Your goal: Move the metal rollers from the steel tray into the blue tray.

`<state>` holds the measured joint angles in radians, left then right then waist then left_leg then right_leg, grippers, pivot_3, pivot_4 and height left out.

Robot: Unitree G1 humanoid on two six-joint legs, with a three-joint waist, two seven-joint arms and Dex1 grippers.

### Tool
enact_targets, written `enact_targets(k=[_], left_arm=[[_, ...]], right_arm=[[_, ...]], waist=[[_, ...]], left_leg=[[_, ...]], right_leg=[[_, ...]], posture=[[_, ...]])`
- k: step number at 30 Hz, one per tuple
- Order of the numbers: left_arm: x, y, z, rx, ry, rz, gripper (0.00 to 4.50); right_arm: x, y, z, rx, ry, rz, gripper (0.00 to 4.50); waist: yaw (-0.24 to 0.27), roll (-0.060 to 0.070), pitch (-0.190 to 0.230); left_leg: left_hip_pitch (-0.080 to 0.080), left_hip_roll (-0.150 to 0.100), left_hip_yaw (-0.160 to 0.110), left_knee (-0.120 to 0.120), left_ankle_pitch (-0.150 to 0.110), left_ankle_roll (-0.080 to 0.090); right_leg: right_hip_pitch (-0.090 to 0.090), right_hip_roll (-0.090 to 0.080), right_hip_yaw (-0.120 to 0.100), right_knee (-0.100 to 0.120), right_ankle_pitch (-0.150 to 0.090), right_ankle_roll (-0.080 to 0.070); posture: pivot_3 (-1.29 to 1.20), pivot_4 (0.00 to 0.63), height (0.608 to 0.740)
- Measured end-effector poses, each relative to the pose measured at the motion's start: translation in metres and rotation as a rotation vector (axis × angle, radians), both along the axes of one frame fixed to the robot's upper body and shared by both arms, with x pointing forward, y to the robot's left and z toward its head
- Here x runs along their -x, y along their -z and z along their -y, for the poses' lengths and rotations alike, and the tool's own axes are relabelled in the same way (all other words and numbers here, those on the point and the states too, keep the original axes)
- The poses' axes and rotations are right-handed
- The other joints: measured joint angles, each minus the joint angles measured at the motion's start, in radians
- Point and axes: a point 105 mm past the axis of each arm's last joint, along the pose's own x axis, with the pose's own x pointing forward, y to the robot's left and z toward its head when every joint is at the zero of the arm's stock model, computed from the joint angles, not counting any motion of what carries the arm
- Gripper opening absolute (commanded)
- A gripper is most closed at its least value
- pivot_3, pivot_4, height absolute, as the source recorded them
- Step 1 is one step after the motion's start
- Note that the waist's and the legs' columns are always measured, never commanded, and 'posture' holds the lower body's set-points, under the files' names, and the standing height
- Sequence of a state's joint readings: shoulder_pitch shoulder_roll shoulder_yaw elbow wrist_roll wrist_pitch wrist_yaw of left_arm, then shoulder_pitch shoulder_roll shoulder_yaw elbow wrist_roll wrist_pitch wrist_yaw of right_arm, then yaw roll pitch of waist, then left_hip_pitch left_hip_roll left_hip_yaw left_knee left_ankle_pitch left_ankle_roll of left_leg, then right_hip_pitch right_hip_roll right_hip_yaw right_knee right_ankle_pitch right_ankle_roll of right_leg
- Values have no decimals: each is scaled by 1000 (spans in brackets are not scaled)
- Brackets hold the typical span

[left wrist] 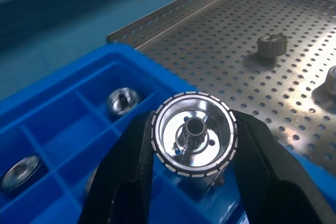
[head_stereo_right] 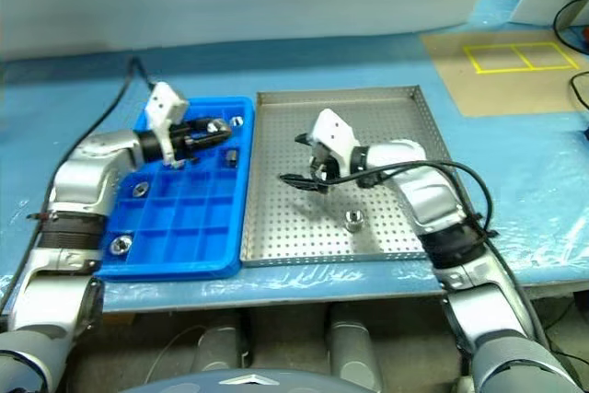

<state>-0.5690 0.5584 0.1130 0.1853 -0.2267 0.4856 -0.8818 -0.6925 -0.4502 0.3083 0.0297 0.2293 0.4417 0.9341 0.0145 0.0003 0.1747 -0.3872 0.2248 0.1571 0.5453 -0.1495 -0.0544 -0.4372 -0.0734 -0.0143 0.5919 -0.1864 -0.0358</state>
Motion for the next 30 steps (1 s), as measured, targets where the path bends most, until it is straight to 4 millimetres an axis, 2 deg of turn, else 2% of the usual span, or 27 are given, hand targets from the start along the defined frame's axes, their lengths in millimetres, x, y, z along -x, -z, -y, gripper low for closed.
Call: enact_targets(k=[4,6,9,14,21,24,30], left_arm=[[38,28,-14,23,-25,-104,1727],[51,29,-17,30,-25,-123,1727],[71,22,-32,29,-89,-114,1727],[77,16,-42,38,-172,-103,1727],[82,25,-15,43,-102,-134,1727],[83,29,-18,44,-125,-146,1727],[93,39,-32,49,-173,-186,1727]], right_arm=[[1,4,-17,2,-74,5,4500],[0,6,-17,11,-84,1,4500],[2,8,-20,19,-122,1,4500],[0,12,-26,18,-151,-12,4500],[2,10,-32,15,-185,-4,4500],[2,11,-31,25,-187,-3,4500],[1,12,-31,34,-183,0,4500]], waist=[[29,-2,1],[53,-2,1],[66,-3,1],[85,-3,1],[86,-3,1],[82,-3,1],[83,-3,1]], left_leg=[[-2,2,0,0,0,0],[-3,3,-1,0,1,-2],[0,4,-1,2,2,-3],[4,4,-1,2,3,-5],[4,4,-4,2,5,-7],[3,4,-5,2,6,-9],[2,4,-5,1,6,-9]], right_leg=[[0,0,-3,0,-1,-1],[0,0,-6,1,0,-1],[2,-1,-7,4,0,-1],[2,-1,-6,14,-3,1],[1,-1,-7,15,-5,4],[0,0,-7,15,-2,-2],[-1,0,-7,14,-4,-4]], posture=[[57,150,740],[81,150,740],[116,150,740],[147,150,740],[151,150,740],[147,150,740],[153,150,740]])
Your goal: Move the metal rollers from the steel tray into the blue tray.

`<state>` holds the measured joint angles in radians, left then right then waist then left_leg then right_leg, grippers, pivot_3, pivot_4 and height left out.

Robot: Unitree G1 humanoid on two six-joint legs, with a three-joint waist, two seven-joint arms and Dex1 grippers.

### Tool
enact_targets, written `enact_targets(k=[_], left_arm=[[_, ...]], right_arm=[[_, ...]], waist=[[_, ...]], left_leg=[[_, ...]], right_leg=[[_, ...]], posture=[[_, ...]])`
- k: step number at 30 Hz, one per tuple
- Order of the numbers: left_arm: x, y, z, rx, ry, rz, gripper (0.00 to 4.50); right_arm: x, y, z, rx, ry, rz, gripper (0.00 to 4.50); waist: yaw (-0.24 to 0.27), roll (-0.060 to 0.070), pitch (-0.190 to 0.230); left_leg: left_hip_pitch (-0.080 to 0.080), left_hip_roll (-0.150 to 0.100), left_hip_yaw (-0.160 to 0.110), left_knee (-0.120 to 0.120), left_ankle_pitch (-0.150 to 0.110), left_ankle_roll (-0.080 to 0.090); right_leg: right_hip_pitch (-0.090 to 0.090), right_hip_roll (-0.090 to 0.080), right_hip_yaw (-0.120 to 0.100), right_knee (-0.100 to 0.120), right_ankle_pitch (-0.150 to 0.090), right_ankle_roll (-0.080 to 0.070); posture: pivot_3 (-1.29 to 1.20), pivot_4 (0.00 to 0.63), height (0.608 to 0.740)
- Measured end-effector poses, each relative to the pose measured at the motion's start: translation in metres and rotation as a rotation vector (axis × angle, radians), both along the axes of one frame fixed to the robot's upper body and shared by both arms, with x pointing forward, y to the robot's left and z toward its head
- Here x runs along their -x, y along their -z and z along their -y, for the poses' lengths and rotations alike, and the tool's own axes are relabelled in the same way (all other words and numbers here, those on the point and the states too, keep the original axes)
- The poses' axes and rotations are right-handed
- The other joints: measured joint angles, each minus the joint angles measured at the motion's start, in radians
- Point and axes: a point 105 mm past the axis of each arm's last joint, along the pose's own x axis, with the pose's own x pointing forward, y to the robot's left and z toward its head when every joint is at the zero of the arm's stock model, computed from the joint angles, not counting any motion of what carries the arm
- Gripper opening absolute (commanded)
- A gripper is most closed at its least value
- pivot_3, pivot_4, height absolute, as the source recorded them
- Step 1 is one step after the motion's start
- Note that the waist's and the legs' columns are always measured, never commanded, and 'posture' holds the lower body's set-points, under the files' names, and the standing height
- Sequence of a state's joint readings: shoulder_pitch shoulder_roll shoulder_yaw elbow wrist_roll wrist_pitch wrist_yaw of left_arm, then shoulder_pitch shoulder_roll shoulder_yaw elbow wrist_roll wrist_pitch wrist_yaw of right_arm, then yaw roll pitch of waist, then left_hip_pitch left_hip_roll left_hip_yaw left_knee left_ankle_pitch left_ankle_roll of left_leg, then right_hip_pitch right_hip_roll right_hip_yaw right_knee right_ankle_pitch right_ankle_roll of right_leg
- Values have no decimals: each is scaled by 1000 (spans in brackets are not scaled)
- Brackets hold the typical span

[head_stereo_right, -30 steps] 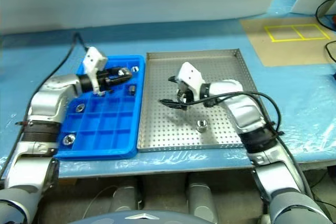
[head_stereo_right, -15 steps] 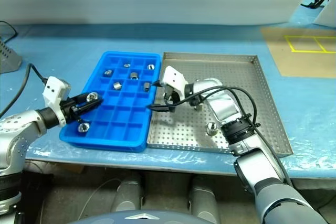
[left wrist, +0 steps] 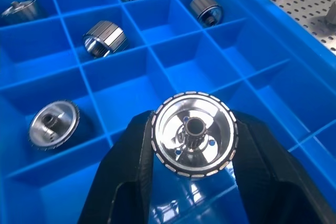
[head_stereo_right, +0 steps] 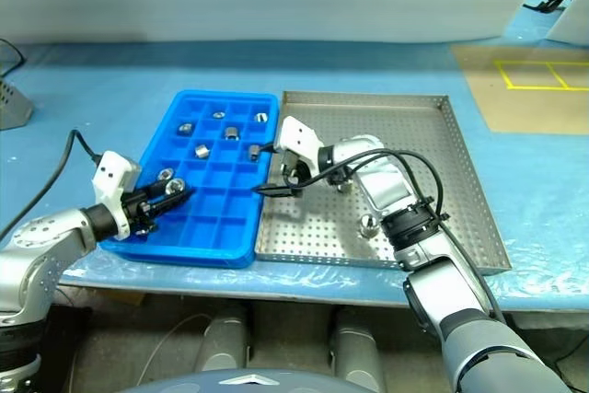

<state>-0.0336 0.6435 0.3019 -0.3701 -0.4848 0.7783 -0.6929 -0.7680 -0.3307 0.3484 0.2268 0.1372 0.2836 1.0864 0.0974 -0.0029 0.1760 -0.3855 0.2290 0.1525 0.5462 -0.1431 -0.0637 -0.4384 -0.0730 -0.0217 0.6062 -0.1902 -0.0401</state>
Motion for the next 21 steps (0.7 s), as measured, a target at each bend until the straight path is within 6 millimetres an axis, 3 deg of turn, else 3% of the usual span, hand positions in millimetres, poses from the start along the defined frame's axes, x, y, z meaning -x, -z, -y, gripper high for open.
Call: enact_targets(k=[12,17,21], left_arm=[[-4,10,-4,-22,-45,-8,1727],[-11,12,-10,-18,-90,2,3403],[-15,7,-6,-18,-74,21,3403]], right_arm=[[0,0,-1,5,1,13,4500],[-1,0,0,9,2,20,4500],[-1,0,0,10,3,21,4500]], waist=[[2,0,0],[2,0,0],[2,0,0]], left_leg=[[1,0,0,0,0,0],[1,0,0,0,0,0],[1,0,0,0,0,0]], right_leg=[[1,0,0,2,0,0],[1,0,0,1,0,0],[1,0,0,1,0,0]], posture=[[149,150,740],[147,150,740],[130,150,740]])
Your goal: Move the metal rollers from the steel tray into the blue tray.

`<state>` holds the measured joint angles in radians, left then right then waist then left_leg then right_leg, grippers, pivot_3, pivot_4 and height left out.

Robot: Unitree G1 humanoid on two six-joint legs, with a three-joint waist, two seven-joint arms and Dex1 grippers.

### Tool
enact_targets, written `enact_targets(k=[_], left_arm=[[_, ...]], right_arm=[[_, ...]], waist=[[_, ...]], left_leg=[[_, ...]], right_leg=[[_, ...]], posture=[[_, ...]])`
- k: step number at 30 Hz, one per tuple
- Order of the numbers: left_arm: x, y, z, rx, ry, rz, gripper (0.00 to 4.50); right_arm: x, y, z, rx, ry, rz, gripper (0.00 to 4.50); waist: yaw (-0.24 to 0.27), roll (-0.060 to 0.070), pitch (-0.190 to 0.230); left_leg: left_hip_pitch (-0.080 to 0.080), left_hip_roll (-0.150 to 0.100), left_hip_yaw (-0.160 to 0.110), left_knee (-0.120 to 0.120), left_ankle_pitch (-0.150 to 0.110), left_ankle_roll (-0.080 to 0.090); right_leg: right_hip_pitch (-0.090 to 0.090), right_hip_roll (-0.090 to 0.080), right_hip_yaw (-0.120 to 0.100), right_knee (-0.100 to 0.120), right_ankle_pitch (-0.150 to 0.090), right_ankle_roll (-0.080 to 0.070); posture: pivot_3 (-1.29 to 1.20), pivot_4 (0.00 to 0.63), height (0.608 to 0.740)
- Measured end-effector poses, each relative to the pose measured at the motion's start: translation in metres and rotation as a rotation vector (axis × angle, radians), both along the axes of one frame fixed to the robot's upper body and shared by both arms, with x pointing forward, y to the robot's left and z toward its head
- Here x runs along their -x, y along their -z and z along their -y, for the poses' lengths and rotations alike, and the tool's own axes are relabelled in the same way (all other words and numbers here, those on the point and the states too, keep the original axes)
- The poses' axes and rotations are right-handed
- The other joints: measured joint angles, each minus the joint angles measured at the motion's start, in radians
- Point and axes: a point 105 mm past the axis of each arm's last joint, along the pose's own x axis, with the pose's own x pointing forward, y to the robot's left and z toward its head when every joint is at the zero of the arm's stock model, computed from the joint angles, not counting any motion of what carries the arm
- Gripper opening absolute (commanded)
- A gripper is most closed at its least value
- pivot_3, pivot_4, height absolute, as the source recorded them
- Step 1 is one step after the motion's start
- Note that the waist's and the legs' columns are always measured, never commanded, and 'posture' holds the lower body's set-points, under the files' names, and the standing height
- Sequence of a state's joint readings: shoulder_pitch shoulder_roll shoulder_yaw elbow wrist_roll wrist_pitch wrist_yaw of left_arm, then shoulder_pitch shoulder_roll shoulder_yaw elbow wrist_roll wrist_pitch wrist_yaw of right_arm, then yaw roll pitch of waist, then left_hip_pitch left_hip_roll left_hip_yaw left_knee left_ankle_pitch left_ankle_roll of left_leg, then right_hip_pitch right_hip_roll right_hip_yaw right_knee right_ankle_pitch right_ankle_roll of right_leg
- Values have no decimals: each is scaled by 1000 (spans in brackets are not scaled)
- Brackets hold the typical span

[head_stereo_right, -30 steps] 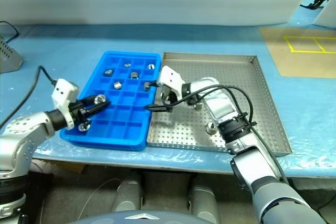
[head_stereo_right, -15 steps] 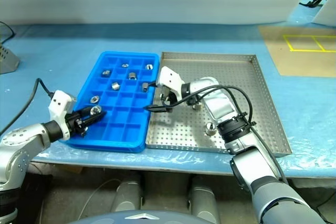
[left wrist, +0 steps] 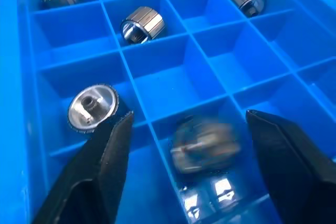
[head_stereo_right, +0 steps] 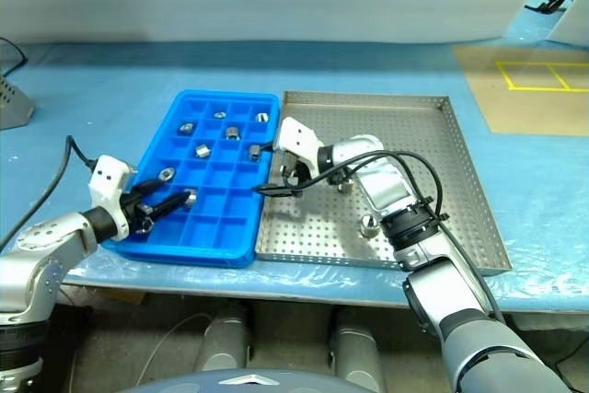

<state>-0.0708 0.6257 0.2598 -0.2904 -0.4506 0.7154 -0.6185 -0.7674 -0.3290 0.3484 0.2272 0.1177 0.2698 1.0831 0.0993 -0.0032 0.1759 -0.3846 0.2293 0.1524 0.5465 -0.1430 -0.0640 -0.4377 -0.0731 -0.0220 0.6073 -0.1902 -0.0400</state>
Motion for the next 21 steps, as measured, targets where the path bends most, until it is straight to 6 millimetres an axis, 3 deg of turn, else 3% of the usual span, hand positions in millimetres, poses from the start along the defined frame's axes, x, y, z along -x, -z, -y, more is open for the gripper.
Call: enact_targets(k=[5,10,16,21], left_arm=[[-5,-16,16,31,69,43,3403],[-10,-63,50,94,238,160,3403],[-24,-76,74,108,357,165,3403],[-26,-91,116,131,546,199,3403]], right_arm=[[-2,1,7,10,20,1,4500],[-9,4,34,32,112,-9,4500],[-17,-1,77,40,274,4,4500],[-8,3,98,46,360,-4,4500]], waist=[[1,0,0],[4,0,0],[-6,0,0],[-12,0,0]], left_leg=[[0,0,0,0,0,0],[1,0,0,3,0,0],[1,0,0,2,1,-1],[1,-1,1,3,1,-1]], right_leg=[[0,0,0,1,0,0],[2,0,1,1,0,0],[2,0,1,2,0,0],[2,0,3,1,0,0]], posture=[[111,150,740],[75,150,740],[-60,150,740],[-146,150,740]])
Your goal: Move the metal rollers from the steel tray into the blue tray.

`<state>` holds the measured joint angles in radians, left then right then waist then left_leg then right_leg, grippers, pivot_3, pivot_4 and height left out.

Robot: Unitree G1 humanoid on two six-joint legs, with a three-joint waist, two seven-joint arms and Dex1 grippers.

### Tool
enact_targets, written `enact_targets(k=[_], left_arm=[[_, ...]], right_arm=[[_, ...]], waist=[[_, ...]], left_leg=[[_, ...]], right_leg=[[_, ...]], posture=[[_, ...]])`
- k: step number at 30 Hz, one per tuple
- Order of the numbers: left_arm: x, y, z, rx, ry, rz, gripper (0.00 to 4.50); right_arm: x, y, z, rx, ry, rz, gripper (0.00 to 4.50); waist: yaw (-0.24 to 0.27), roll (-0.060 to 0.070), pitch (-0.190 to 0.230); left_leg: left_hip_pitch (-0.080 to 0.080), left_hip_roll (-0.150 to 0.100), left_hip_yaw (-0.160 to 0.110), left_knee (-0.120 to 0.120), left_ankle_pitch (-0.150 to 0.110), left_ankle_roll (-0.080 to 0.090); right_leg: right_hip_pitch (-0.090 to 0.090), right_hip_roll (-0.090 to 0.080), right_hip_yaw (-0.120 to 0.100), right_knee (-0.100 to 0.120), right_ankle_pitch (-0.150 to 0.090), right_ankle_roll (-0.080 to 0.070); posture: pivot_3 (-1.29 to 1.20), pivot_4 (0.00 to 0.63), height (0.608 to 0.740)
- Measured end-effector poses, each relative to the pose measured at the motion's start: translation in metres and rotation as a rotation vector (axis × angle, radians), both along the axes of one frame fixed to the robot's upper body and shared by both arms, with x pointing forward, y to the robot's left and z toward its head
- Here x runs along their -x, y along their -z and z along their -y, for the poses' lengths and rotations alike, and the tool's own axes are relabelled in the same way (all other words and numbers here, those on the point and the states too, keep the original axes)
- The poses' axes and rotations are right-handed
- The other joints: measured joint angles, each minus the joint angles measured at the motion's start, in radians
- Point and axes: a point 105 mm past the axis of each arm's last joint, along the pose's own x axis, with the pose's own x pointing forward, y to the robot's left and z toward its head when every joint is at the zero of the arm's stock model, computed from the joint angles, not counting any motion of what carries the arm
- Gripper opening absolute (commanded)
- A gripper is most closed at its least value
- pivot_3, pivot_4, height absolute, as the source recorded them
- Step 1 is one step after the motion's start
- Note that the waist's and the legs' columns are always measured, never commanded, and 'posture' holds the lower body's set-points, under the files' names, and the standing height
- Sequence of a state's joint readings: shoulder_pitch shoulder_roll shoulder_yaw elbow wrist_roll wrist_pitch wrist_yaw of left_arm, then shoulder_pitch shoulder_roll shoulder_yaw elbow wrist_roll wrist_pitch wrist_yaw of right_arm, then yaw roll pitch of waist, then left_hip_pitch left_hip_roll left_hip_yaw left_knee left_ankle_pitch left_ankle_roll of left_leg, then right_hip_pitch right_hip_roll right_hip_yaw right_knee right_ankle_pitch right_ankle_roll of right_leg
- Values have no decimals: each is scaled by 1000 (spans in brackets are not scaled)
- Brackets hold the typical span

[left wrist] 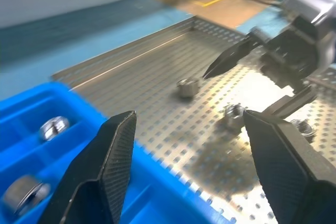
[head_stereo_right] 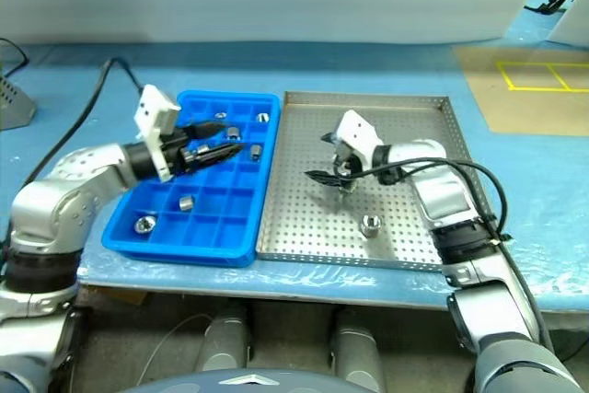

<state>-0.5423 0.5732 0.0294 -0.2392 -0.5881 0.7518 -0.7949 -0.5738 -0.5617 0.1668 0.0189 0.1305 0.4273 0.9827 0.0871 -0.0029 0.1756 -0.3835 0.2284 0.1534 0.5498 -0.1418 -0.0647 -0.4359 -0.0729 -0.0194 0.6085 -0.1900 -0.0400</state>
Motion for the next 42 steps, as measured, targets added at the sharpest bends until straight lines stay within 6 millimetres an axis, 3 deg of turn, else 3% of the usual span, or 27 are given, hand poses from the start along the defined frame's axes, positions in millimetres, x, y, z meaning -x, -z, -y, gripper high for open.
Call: enact_targets(k=[2,5,7,9,14,16,18,21,25,32,40,42], left_arm=[[2,8,9,-14,57,-23,3403],[10,43,14,-125,160,-73,3403],[13,69,14,-174,203,-138,3403],[11,79,15,-180,216,-162,3403],[3,72,20,-189,225,-96,3403],[3,71,23,-178,234,-95,3403],[4,71,23,-165,233,-99,3403],[6,76,16,-163,214,-118,3403],[8,79,16,-153,218,-140,3403],[9,76,18,-149,227,-138,3403],[14,65,20,-127,269,-123,3403],[14,65,20,-129,269,-119,3440]], right_arm=[[5,3,5,5,16,-12,4500],[16,12,10,10,42,-36,4500],[23,21,6,12,37,-68,4500],[26,21,-3,-9,25,-73,4500],[20,17,-3,-25,63,-50,4500],[20,12,9,-23,89,-56,4500],[31,10,29,25,102,-68,4500],[54,21,44,62,86,-139,4500],[66,35,43,56,72,-207,4500],[62,63,33,57,91,-259,4500],[55,73,42,74,120,-252,4500],[55,73,42,74,109,-250,3868]], waist=[[-17,0,0],[-42,0,0],[-55,1,0],[-65,1,0],[-72,1,0],[-69,1,0],[-59,1,0],[-60,1,0],[-72,1,0],[-72,1,-1],[-72,1,-1],[-72,1,-1]], left_leg=[[0,0,0,0,0,0],[2,0,1,-2,0,0],[2,0,1,-2,0,0],[2,0,1,-1,0,0],[2,0,1,4,0,1],[1,-1,1,4,-1,2],[1,0,1,4,-2,4],[2,0,1,3,-4,6],[3,0,2,4,-4,6],[4,-1,2,6,-3,6],[3,-1,2,7,-4,7],[3,-1,2,7,-5,7]], right_leg=[[0,0,0,0,0,0],[0,0,1,-1,0,0],[-1,1,1,0,0,1],[-1,1,1,0,0,1],[3,0,2,0,1,2],[3,0,2,0,1,2],[4,0,2,-2,1,2],[4,0,2,-3,0,3],[4,0,2,-2,0,4],[5,-1,3,-1,-4,10],[6,0,3,-2,-1,5],[6,-1,3,-2,-1,5]], posture=[[-167,150,740],[-231,150,740],[-244,150,740],[-252,150,740],[-237,150,740],[-231,150,740],[-228,150,740],[-228,150,740],[-231,150,740],[-224,150,740],[-219,150,740],[-219,150,740]])
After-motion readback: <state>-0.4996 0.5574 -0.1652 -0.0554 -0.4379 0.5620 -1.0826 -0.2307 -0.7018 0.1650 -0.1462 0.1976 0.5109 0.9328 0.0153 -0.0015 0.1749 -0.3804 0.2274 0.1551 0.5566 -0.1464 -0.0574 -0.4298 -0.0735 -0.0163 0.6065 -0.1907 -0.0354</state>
